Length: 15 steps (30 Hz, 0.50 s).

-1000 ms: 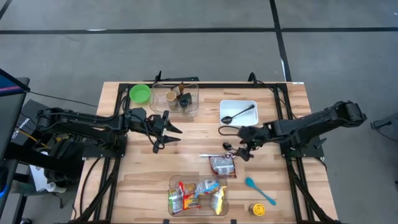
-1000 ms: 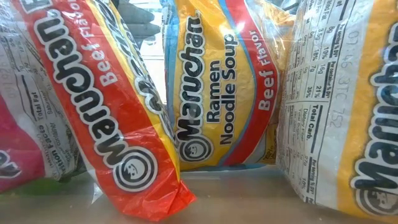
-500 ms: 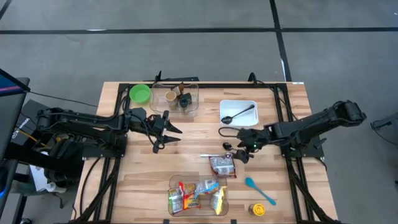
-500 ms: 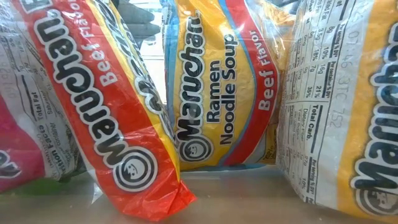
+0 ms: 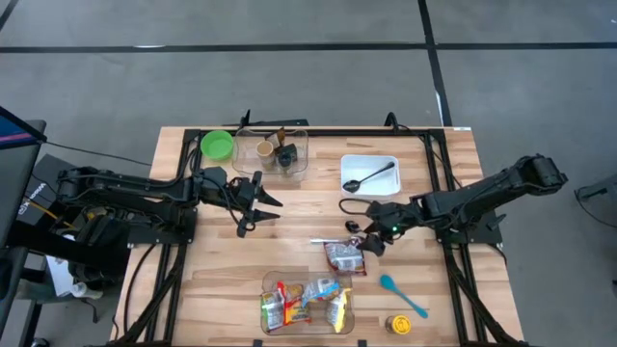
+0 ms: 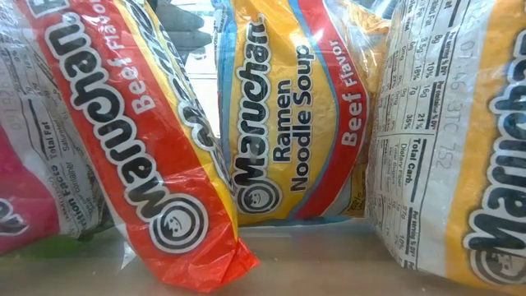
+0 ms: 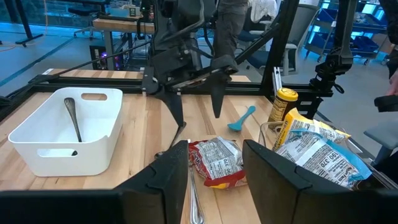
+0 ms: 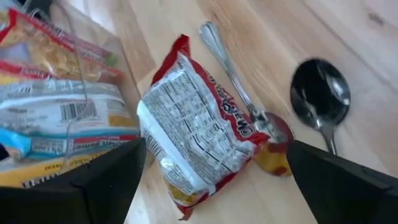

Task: Pick & Place Food Item
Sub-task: Put the red noodle pack into the bottom transparent bin

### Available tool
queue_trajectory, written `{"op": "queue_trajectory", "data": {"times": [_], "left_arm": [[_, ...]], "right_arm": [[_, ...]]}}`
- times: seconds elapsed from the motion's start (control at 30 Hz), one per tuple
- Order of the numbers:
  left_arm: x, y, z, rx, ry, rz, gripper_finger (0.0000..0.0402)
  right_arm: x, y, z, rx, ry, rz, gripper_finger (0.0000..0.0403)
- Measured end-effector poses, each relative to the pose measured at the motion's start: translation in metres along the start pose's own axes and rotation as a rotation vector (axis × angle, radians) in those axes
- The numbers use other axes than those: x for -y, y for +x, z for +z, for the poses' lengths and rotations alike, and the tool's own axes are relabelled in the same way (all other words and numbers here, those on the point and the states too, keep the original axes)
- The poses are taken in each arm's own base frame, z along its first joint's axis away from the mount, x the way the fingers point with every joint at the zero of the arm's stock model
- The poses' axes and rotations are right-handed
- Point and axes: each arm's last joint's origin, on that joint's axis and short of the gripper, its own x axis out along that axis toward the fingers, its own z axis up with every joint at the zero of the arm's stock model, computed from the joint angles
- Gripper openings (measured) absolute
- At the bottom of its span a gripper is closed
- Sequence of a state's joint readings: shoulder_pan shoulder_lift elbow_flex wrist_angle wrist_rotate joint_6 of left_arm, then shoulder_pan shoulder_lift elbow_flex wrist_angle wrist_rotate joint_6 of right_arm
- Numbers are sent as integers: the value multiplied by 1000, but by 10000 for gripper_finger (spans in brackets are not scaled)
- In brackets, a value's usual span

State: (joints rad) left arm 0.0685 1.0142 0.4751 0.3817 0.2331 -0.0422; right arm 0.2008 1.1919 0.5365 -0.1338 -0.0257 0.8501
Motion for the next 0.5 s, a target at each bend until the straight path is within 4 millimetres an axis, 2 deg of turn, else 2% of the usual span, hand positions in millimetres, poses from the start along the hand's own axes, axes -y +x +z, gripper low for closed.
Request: {"op": "queue_trajectory", "data": {"times": [0.2, 0.5], "left_arm": [[0, 0, 0, 0, 0, 0, 149], [0, 0, 0, 0, 0, 0, 152]], "right_arm": [[0, 5, -5, -28, 87, -19, 365], [4, 30, -11, -69, 129, -69, 305]]}}
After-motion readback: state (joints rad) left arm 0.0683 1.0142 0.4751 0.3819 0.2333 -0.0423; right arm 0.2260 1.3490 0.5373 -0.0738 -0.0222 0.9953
